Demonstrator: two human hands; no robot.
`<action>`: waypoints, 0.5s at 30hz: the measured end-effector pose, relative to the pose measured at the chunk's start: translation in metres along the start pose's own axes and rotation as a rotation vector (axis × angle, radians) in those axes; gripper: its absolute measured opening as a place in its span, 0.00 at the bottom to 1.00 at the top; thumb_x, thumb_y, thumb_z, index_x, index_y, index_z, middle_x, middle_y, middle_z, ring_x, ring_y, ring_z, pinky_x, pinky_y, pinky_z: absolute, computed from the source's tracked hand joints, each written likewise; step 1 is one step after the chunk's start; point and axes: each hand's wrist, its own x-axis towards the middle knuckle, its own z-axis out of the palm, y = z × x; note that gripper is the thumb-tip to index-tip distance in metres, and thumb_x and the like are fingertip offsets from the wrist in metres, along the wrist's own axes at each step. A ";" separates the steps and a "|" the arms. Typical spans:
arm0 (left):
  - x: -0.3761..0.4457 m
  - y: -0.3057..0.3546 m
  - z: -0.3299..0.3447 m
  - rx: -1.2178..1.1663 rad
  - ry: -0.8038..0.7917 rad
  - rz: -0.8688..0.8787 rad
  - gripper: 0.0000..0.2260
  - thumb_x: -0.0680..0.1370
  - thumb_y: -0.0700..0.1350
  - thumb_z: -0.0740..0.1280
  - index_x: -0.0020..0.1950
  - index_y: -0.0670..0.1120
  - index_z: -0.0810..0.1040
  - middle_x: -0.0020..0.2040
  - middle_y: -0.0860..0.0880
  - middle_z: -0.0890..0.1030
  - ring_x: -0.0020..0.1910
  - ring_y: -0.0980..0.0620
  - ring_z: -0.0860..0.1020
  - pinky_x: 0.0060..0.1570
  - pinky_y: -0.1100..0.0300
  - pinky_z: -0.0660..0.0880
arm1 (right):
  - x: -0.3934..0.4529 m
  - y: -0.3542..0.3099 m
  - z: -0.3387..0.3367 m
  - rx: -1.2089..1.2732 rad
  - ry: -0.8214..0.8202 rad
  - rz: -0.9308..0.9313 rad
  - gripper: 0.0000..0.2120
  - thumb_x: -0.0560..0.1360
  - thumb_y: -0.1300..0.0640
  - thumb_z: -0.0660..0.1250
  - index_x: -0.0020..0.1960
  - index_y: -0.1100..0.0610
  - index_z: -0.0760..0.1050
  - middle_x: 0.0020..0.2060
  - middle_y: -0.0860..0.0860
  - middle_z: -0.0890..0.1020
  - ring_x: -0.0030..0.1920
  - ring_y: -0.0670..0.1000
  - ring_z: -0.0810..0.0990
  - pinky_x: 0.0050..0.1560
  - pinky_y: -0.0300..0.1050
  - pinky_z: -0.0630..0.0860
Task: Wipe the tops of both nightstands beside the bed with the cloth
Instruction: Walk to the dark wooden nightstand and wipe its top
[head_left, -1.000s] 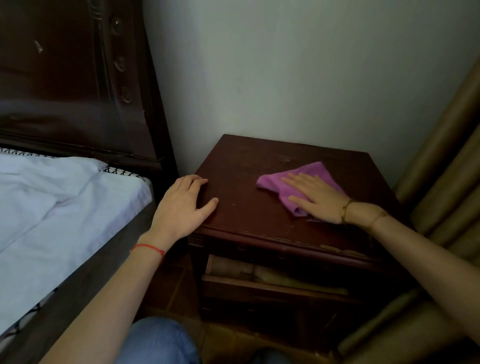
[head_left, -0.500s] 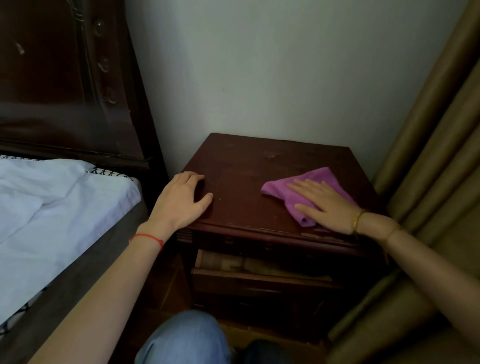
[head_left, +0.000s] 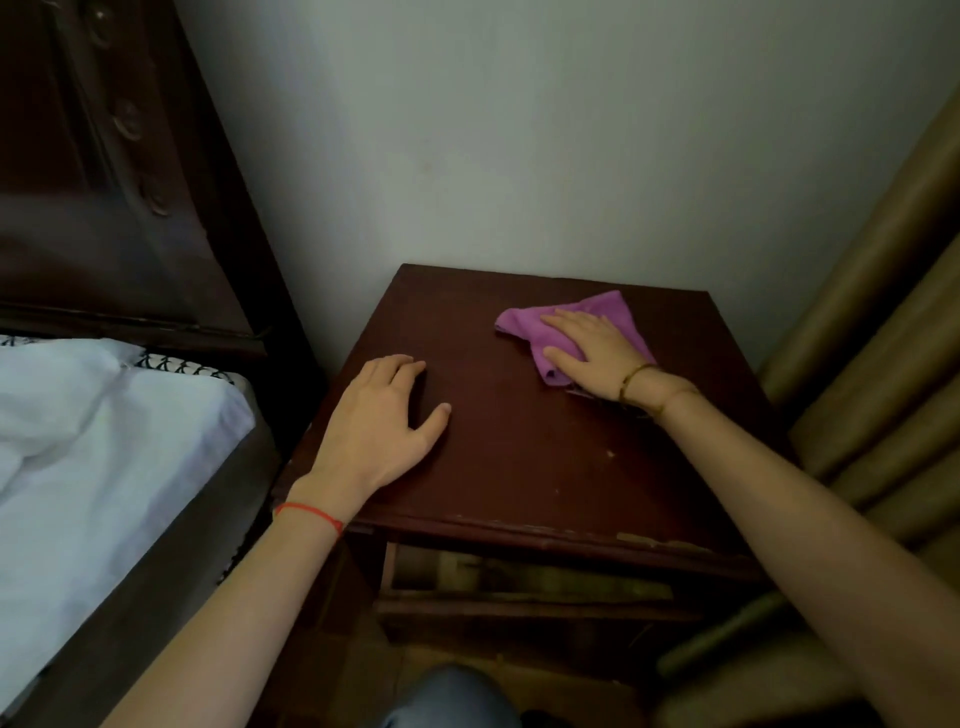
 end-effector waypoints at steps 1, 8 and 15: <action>0.000 0.001 -0.001 -0.002 -0.001 -0.004 0.29 0.76 0.62 0.59 0.70 0.44 0.72 0.67 0.47 0.73 0.68 0.49 0.68 0.69 0.55 0.65 | -0.002 -0.008 0.002 0.041 0.008 -0.041 0.26 0.79 0.43 0.57 0.75 0.50 0.59 0.74 0.50 0.62 0.74 0.51 0.59 0.75 0.50 0.50; 0.001 0.013 -0.025 -0.033 -0.169 -0.085 0.25 0.79 0.57 0.60 0.70 0.43 0.72 0.67 0.46 0.73 0.67 0.47 0.69 0.69 0.53 0.66 | -0.046 -0.032 -0.003 0.267 -0.052 -0.060 0.24 0.78 0.52 0.62 0.73 0.51 0.63 0.73 0.49 0.65 0.74 0.50 0.59 0.75 0.44 0.49; 0.015 0.041 -0.120 -0.109 -0.300 -0.141 0.18 0.79 0.51 0.65 0.66 0.43 0.76 0.60 0.47 0.79 0.61 0.48 0.75 0.62 0.53 0.73 | -0.090 -0.073 -0.075 0.440 -0.017 0.247 0.21 0.77 0.58 0.64 0.70 0.55 0.68 0.65 0.52 0.74 0.66 0.51 0.71 0.65 0.42 0.66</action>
